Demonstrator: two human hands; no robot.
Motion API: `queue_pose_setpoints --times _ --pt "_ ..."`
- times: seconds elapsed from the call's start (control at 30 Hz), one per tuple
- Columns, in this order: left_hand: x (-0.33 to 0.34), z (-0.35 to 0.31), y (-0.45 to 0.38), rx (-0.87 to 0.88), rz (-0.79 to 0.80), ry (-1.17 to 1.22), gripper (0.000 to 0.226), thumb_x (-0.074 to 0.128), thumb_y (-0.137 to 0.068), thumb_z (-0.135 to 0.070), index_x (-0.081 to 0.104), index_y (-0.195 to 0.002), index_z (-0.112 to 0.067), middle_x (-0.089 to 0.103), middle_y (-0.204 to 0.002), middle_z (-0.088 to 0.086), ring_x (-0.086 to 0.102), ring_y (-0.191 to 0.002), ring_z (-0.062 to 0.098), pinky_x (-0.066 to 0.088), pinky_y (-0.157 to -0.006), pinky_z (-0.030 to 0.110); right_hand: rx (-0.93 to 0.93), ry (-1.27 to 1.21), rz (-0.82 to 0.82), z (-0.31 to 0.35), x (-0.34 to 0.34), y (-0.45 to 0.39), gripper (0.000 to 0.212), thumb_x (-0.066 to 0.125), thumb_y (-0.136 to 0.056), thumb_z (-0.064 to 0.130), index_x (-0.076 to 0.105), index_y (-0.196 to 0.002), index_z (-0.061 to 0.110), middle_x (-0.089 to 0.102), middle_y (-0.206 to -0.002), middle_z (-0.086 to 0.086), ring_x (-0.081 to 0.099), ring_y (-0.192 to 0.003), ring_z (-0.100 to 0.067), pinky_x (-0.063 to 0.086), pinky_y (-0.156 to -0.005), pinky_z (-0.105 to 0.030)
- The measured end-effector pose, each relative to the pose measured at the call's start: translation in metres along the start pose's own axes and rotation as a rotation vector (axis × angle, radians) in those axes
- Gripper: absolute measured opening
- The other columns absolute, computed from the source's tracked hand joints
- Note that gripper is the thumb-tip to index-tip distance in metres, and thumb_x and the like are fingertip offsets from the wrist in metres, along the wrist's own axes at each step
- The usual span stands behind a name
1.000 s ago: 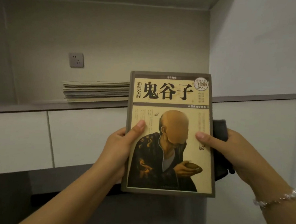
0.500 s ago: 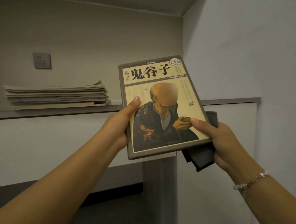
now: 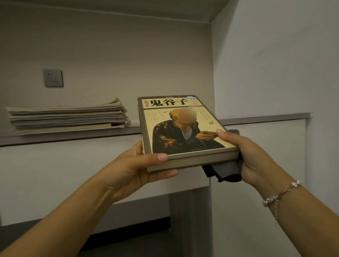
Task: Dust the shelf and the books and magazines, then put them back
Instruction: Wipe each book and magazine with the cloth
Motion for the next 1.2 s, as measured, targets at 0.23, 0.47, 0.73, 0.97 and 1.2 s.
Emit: queue_pose_setpoints --times 0.23,0.47,0.73,0.97,1.2 --pt "0.008 0.000 0.004 0.123 -0.068 0.085 0.061 0.062 -0.068 -0.004 0.048 -0.128 -0.004 0.069 -0.110 0.017 0.069 -0.096 0.032 0.060 -0.065 0.033 -0.092 -0.057 0.190 0.005 0.004 0.008 0.042 0.065 -0.071 0.023 0.060 -0.111 0.011 0.073 -0.088 -0.005 0.070 -0.077 -0.018 0.056 -0.055 -0.028" --pt "0.008 -0.011 0.002 0.230 -0.138 0.073 0.047 0.062 -0.071 -0.017 0.055 -0.116 -0.004 0.072 -0.104 0.014 0.069 -0.098 0.030 0.060 -0.072 0.036 -0.192 -0.161 0.189 0.006 0.012 0.002 0.050 0.062 -0.070 0.020 0.054 -0.116 0.002 0.067 -0.104 -0.013 0.067 -0.086 -0.024 0.054 -0.051 -0.022" --pt "0.007 -0.029 -0.023 0.350 -0.302 0.033 0.038 0.066 -0.074 -0.028 0.062 -0.105 -0.006 0.072 -0.103 0.012 0.071 -0.094 0.025 0.057 -0.084 0.037 -0.276 -0.303 0.087 0.019 0.041 -0.030 0.078 0.071 -0.063 0.034 0.048 -0.126 -0.005 0.064 -0.115 -0.020 0.067 -0.096 -0.028 0.056 -0.057 -0.025" --pt "-0.001 -0.013 -0.051 0.341 -0.359 -0.018 0.042 0.069 -0.083 -0.021 0.059 -0.121 -0.006 0.071 -0.110 0.011 0.070 -0.097 0.022 0.057 -0.086 0.038 -0.313 -0.214 -0.008 0.006 0.048 -0.047 0.054 0.076 -0.069 0.033 0.060 -0.112 0.003 0.071 -0.101 -0.012 0.070 -0.087 -0.023 0.058 -0.069 -0.031" --pt "-0.013 0.000 -0.073 0.264 -0.576 0.033 0.033 0.073 -0.081 -0.031 0.065 -0.100 -0.006 0.074 -0.086 0.010 0.073 -0.072 0.018 0.059 -0.060 0.028 -0.167 -0.005 -0.180 -0.020 0.040 -0.053 0.050 0.077 -0.073 0.042 0.062 -0.106 0.008 0.070 -0.099 -0.010 0.068 -0.089 -0.028 0.059 -0.074 -0.040"
Point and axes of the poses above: each hand's wrist, its own y-axis away from the middle knuckle, its own x-axis out of the palm, z = x × y, the point moved 6 cm from there along -y, towards the middle knuckle
